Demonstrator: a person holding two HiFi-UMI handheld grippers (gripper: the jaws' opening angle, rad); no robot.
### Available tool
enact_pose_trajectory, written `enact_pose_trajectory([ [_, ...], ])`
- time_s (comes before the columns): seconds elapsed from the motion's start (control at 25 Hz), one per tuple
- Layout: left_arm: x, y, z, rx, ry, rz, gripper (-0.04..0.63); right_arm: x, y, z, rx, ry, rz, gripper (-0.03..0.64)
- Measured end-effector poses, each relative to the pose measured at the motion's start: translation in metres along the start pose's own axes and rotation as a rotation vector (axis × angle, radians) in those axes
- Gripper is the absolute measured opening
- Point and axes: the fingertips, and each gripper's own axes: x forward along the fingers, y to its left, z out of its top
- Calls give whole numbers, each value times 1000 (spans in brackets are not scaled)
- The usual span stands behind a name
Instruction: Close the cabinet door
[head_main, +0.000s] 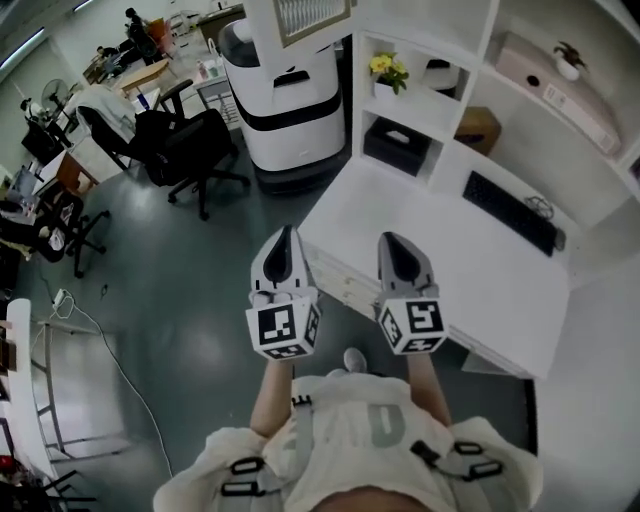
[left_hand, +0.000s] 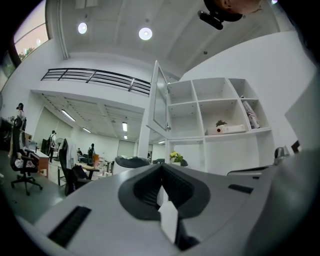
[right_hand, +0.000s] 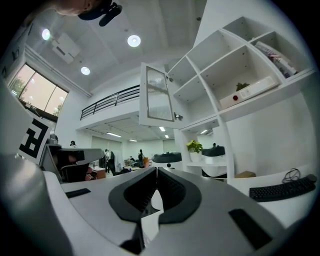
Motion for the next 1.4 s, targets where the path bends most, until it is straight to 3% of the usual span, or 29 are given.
enact_pose_trajectory([
  [0.2, -2, 23, 2, 5, -2, 75, 5, 20, 18, -3, 34, 25, 93, 5],
  [0.36, -1, 33, 2, 4, -5, 114, 5, 31, 17, -6, 46, 37, 108, 5],
  [0.84, 4, 38, -8, -7, 11, 134, 5, 37, 14, -19, 66, 69, 135, 6],
  [0.88, 5, 38, -7, -6, 10, 131, 5, 37, 15, -20, 72, 72, 142, 21],
  [0.96, 6, 37, -6, -4, 8, 127, 5, 40, 17, -24, 85, 84, 166, 184],
  [1.08, 8, 36, -6, -3, 9, 120, 6, 42, 18, -33, 86, 107, 168, 264],
  [1.24, 11, 36, -8, -2, 12, 114, 5, 43, 20, -44, 99, 135, 176, 310],
  [1.4, 10, 39, -7, -1, 13, 115, 5, 44, 22, -51, 115, 166, 179, 314],
])
